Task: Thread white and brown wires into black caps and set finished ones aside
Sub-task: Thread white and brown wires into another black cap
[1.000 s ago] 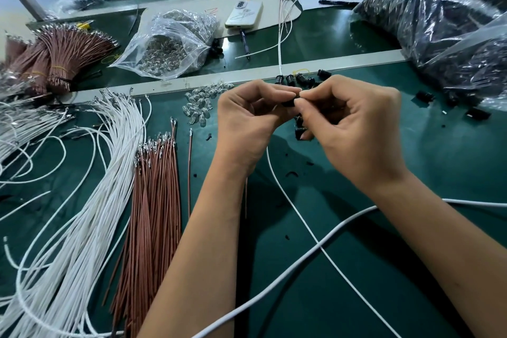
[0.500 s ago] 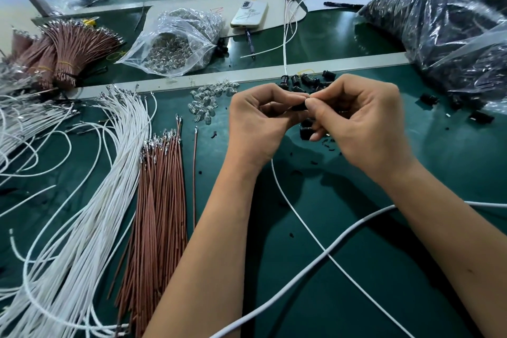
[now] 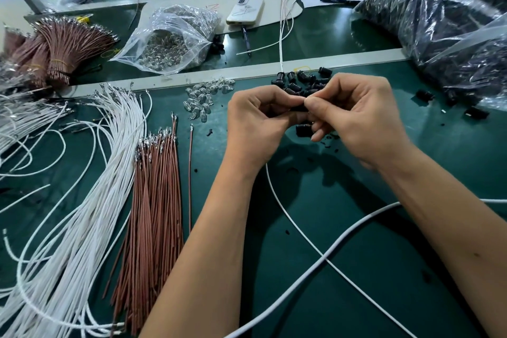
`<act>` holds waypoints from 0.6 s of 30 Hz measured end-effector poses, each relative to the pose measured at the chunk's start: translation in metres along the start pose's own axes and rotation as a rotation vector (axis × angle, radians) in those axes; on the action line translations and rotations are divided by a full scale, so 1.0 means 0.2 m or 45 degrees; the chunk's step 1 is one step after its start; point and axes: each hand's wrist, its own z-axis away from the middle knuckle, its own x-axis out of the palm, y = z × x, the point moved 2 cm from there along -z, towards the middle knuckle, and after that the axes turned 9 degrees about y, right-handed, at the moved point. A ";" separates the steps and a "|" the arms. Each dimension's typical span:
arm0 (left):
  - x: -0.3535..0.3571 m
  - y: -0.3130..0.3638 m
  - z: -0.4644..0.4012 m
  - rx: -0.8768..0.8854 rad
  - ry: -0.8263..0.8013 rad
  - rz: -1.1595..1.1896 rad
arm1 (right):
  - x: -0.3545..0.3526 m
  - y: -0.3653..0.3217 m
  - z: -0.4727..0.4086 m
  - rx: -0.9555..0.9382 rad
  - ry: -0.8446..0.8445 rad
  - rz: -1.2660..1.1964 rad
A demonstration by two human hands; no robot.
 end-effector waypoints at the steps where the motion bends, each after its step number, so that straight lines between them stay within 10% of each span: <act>1: 0.00 0.00 0.00 -0.002 -0.008 -0.005 | 0.00 0.00 0.00 0.042 -0.021 -0.032; 18: -0.02 -0.01 -0.01 -0.166 -0.083 0.049 | -0.02 0.00 -0.02 0.187 -0.037 -0.096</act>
